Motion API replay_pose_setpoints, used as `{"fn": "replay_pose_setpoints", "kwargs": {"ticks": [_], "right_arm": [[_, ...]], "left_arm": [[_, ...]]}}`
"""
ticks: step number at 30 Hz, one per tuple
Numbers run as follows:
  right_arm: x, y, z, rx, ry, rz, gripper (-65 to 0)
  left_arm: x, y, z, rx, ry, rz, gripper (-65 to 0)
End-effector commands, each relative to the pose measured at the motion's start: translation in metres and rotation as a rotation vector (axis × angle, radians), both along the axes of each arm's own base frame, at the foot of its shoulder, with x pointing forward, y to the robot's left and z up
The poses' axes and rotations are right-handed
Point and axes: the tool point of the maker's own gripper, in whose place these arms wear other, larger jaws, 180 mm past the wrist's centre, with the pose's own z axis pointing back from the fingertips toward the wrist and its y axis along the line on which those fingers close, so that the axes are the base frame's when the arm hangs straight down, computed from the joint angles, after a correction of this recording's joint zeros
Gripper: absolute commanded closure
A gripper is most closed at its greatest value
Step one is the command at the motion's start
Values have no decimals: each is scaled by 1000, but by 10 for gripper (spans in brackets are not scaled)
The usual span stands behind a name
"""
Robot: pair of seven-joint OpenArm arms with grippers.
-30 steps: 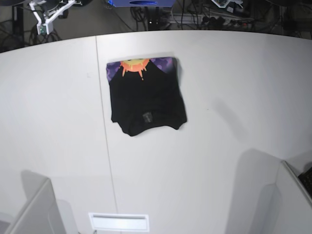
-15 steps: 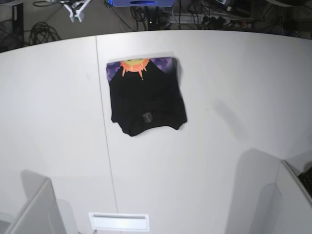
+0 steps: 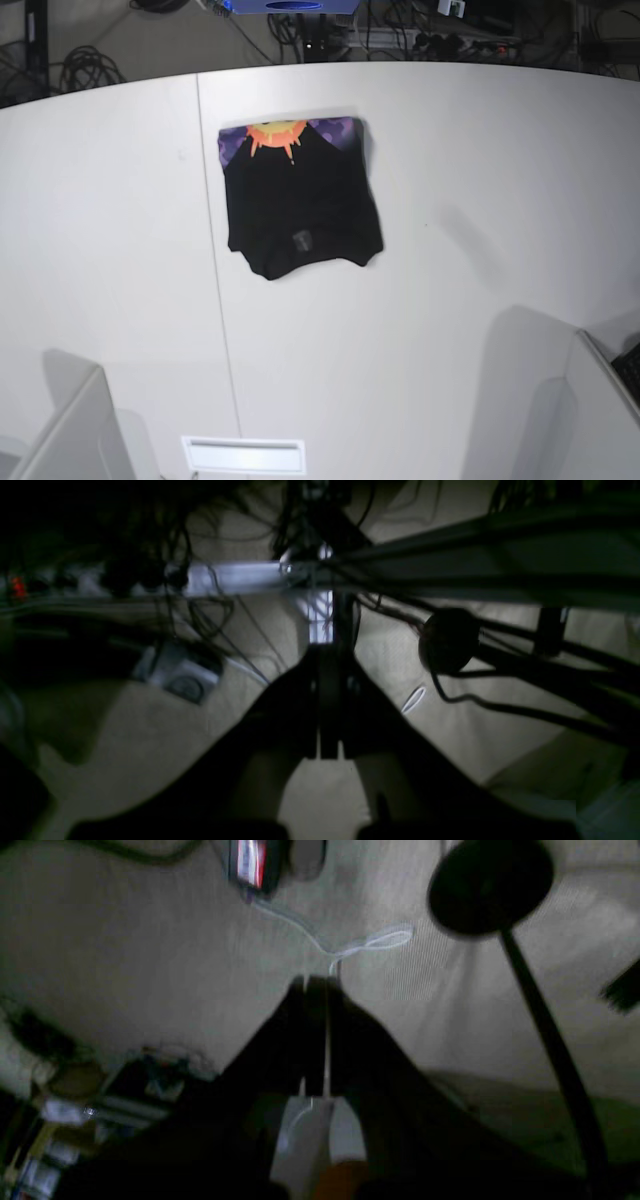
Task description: Fold the T-shirt properly
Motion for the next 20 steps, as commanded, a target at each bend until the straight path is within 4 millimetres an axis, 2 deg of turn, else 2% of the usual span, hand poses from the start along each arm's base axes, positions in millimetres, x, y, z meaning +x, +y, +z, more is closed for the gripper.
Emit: {"fn": "replay_pose_setpoints", "kwargs": {"ticks": [1, 3, 4, 7, 11, 20], "right_arm": [[-1, -1, -1, 0, -17, -4, 0], [4, 7, -6, 4, -58, -21, 0], [10, 10, -8, 5, -83, -31, 0], [20, 19, -12, 5, -114, -45, 0], [18, 25, -12, 7, -108, -50, 0], [20, 20, -12, 0, -116, -52, 0]], "left_arm": [[3, 2, -1, -4, -4, 24, 0], [12, 3, -5, -4, -2, 54, 0], [21, 1, -6, -10, -16, 33, 0], [30, -8, -7, -17, -34, -95, 0], [24, -7, -12, 58, -34, -248, 0], [24, -2, -13, 91, -42, -274, 0]]}}
